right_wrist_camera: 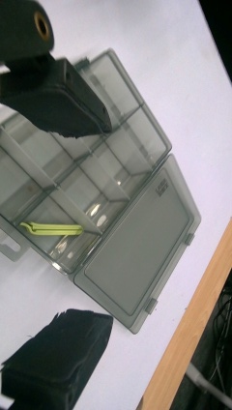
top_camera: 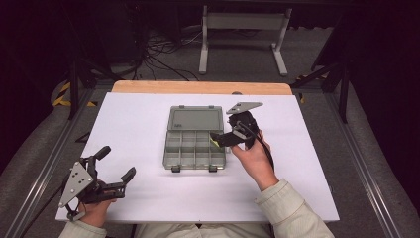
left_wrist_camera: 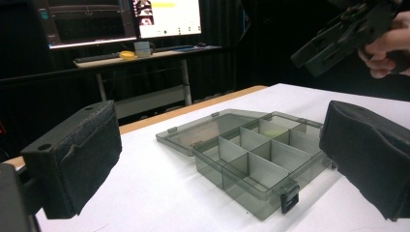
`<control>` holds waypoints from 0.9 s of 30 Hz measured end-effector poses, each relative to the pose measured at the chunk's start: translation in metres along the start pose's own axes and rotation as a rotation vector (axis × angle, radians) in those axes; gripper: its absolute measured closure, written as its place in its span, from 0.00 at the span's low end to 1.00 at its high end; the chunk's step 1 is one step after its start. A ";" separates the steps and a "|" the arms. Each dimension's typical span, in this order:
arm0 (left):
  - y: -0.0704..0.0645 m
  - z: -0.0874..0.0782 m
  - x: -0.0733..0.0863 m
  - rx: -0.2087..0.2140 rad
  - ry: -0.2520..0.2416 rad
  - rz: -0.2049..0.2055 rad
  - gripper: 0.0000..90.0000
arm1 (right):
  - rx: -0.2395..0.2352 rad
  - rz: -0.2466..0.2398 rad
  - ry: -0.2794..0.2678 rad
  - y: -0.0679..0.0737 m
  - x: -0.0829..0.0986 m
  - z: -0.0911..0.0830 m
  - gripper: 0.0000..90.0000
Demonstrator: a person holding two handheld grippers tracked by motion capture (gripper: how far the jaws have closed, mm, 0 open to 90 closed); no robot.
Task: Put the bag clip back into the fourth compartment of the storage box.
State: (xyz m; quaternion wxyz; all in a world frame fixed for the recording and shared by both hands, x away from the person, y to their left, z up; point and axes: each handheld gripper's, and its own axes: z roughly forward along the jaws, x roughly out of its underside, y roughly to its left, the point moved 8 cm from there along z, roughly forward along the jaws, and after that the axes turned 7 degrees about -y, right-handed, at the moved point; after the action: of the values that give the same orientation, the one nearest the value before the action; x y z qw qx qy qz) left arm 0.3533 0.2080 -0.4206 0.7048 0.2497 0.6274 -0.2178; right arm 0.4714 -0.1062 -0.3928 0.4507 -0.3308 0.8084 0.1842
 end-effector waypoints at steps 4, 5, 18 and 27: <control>0.000 0.000 0.000 0.000 -0.003 -0.004 0.02 | -0.025 -0.016 -0.031 0.003 -0.002 -0.010 0.07; -0.001 0.000 0.000 0.000 -0.002 -0.002 0.02 | -0.028 -0.017 -0.041 0.004 -0.002 -0.014 0.07; -0.001 0.000 0.000 0.001 -0.001 -0.003 0.02 | -0.047 -0.034 -0.086 0.004 0.004 -0.041 0.03; -0.001 0.001 0.000 0.002 -0.001 -0.004 0.02 | -0.057 -0.057 -0.200 0.001 0.008 -0.066 0.00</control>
State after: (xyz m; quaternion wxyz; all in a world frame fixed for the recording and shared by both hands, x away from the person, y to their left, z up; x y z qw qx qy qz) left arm 0.3534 0.2066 -0.4207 0.7043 0.2488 0.6275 -0.2198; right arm 0.4274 -0.1480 -0.3647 0.5245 -0.3463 0.7442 0.2263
